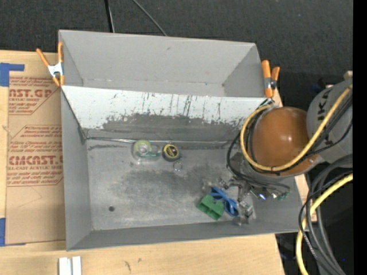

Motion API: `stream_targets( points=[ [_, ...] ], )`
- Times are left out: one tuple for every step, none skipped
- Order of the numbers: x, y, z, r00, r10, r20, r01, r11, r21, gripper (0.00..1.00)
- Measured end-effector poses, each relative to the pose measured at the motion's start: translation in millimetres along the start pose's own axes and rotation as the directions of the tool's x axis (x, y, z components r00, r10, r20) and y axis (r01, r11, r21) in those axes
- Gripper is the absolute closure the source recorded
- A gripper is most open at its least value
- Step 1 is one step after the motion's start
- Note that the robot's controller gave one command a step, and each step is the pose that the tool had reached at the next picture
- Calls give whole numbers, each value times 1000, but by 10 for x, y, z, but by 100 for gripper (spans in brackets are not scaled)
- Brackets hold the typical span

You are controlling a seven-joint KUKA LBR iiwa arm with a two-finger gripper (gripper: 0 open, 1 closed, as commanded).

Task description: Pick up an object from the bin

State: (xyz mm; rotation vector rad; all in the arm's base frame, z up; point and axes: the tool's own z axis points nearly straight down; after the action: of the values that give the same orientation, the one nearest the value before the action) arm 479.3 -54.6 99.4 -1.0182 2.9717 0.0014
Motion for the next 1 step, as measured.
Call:
stream_targets(
  points=[
    [-74,36,289,1000,-3,12,3,1000,8,0]
  ],
)
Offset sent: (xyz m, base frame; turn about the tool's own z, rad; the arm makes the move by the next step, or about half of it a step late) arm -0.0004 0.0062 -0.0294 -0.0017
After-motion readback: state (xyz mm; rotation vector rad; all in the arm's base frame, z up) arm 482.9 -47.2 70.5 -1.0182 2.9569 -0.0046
